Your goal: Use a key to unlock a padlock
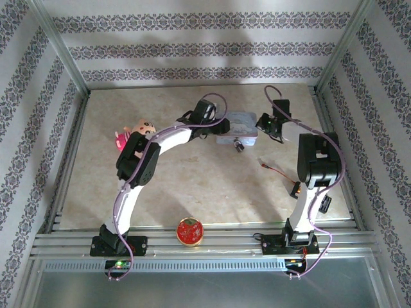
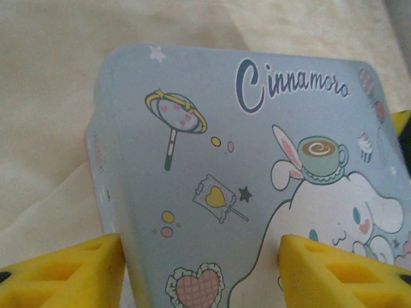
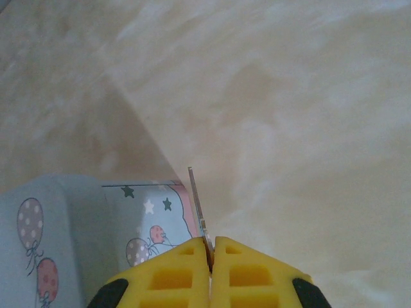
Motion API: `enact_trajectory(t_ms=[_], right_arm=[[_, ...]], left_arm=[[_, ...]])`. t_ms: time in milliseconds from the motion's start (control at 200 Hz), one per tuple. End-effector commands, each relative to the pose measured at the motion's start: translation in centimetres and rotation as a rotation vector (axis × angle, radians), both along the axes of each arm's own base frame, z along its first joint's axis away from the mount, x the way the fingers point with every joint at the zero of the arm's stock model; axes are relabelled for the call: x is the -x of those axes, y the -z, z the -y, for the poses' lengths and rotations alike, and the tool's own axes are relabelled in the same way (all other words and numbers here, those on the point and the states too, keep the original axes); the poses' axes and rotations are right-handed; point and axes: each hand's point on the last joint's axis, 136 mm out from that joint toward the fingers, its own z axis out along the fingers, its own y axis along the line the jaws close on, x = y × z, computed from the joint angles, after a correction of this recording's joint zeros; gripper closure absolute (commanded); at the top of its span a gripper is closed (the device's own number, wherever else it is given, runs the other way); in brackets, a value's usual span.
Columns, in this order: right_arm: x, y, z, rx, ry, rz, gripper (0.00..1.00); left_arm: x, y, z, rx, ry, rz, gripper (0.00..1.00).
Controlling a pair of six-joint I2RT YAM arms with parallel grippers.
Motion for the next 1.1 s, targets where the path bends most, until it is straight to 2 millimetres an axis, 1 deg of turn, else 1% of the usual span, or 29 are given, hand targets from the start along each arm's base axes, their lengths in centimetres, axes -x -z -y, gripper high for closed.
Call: enact_trajectory(t_ms=[0,150,290,350,415,520,645,745,820,890,940,1005,1094], right_arm=[[0.3,-0.9,-7.5,-0.071,-0.167,0.020,1.00],[1.1,-1.3,-12.4,-0.104,-0.232,0.026,1.00],[1.6,-1.9,-16.6,-0.121,-0.296,0.040,1.00],[1.7,-2.2,-17.7,-0.124,-0.313,0.041,1.00],[1.9,-2.4,-18.2,-0.129,-0.309,0.041,1.00],[2.3,-2.5,-17.5,-0.123,-0.282,0.039,1.00],[3.1,-2.8,-15.5,-0.084,-0.232,0.037,1.00],[3.6,-2.7,-12.7,-0.069,-0.158,0.028,1.00],[4.2,-2.7,-10.6,-0.061,-0.108,0.024,1.00],[5.0,-2.7,-9.0,-0.041,-0.075,0.023,1.00],[5.6,-2.8,-8.0,-0.026,-0.058,0.026,1.00],[6.4,-3.0,-7.2,-0.015,-0.048,0.030,1.00],[7.9,-3.1,-6.3,0.006,-0.046,0.029,1.00]], left_arm=[[2.4,0.2,-1.0,0.002,-0.036,0.001,0.38],[5.0,1.0,-4.3,0.003,-0.143,-0.023,0.38],[6.9,1.5,-6.6,0.020,-0.216,-0.049,0.37],[7.4,1.7,-7.5,0.023,-0.241,-0.057,0.36],[7.8,1.7,-8.7,0.023,-0.273,-0.061,0.34],[8.4,1.6,-10.6,0.012,-0.319,-0.064,0.30],[8.9,0.4,-12.8,-0.019,-0.383,-0.039,0.26],[9.2,-1.4,-14.4,-0.051,-0.426,0.006,0.20],[9.6,-2.8,-15.5,-0.078,-0.451,0.032,0.19],[10.3,-3.7,-16.5,-0.095,-0.480,0.042,0.19],[10.8,-4.1,-16.9,-0.087,-0.489,0.042,0.20],[11.6,-4.6,-16.6,-0.037,-0.491,0.049,0.21],[13.3,-4.0,-15.9,-0.009,-0.509,0.017,0.23]])
